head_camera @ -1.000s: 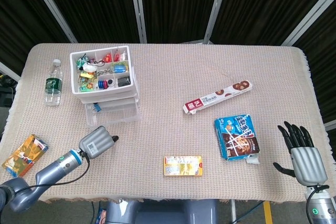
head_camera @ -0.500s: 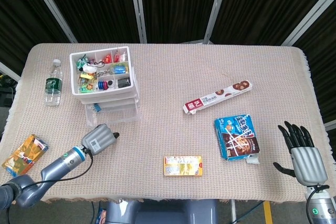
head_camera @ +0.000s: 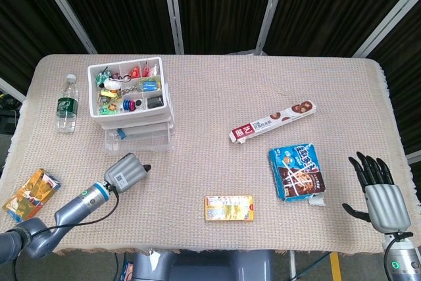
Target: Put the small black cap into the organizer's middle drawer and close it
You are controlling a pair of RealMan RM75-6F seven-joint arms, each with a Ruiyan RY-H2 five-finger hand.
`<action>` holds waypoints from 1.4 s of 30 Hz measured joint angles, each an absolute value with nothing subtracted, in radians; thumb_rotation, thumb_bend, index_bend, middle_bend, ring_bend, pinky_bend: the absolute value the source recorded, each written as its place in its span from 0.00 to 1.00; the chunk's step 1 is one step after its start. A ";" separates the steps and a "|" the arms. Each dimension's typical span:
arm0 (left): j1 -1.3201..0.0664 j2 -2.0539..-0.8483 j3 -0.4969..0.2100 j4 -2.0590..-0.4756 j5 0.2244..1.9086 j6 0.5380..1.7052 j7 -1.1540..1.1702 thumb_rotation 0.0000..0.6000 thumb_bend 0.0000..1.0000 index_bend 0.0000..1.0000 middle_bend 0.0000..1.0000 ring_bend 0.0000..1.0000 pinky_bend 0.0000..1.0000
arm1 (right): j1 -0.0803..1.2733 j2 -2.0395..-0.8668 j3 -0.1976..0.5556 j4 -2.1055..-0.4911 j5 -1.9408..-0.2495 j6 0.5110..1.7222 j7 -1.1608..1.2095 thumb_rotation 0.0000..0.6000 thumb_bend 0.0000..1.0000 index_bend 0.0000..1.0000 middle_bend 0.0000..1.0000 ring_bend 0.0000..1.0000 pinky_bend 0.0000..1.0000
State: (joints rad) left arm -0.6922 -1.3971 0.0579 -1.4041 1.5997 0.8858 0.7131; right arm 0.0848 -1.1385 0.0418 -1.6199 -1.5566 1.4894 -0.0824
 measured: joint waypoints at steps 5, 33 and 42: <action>-0.692 -1.409 0.058 -1.397 1.589 0.880 0.711 1.00 0.25 0.42 0.97 0.90 0.78 | 0.084 -1.139 0.043 -1.620 -1.556 1.491 -0.083 1.00 0.00 0.07 0.00 0.00 0.00; -0.688 -1.413 0.069 -1.392 1.593 0.902 0.706 1.00 0.41 0.59 0.97 0.90 0.78 | 0.083 -1.138 0.044 -1.622 -1.552 1.491 -0.078 1.00 0.00 0.07 0.00 0.00 0.00; -0.698 -1.350 0.039 -1.494 1.617 0.954 0.692 1.00 0.41 0.58 0.97 0.90 0.78 | 0.081 -1.137 0.045 -1.621 -1.550 1.494 -0.076 1.00 0.00 0.07 0.00 0.00 0.00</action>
State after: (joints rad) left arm -0.6983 -1.3500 0.0394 -1.4935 1.6173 0.9536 0.6917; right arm 0.0815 -1.1369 0.0452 -1.6212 -1.5501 1.4937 -0.0757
